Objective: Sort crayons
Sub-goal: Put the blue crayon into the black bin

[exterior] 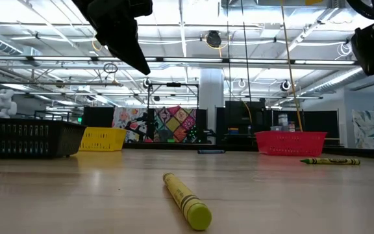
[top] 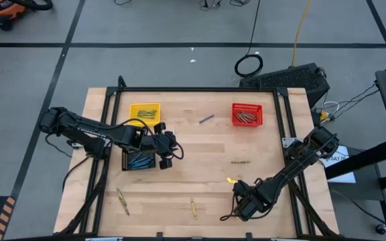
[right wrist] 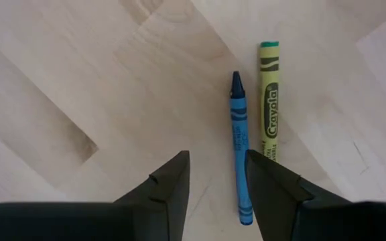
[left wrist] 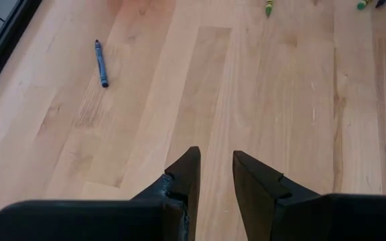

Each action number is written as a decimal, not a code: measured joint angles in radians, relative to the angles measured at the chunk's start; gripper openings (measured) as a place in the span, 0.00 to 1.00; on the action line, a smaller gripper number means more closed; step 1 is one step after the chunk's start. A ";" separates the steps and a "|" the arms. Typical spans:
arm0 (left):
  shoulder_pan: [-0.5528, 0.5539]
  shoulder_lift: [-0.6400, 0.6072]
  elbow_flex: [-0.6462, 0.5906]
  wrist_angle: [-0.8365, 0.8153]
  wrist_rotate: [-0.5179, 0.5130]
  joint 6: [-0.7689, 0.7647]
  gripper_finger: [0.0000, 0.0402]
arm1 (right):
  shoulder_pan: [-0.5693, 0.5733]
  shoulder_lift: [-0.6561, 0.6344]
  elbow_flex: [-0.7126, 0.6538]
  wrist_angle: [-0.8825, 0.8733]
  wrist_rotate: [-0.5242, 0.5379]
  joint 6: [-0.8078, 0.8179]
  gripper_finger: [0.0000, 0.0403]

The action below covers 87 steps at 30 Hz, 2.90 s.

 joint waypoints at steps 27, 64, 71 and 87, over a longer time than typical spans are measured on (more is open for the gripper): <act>0.000 0.000 0.000 0.000 0.000 0.001 0.22 | 0.002 0.001 -0.029 0.035 0.026 0.048 0.32; 0.000 0.000 0.000 0.000 0.000 0.000 0.22 | -0.014 0.126 -0.053 0.022 -0.036 0.047 0.02; -0.002 0.000 0.000 0.000 0.000 0.000 0.22 | -0.019 0.096 -0.058 0.019 -0.012 0.045 0.00; -0.004 0.000 0.000 0.083 0.046 0.005 0.22 | -0.069 -0.125 -0.062 0.029 0.326 -0.049 0.00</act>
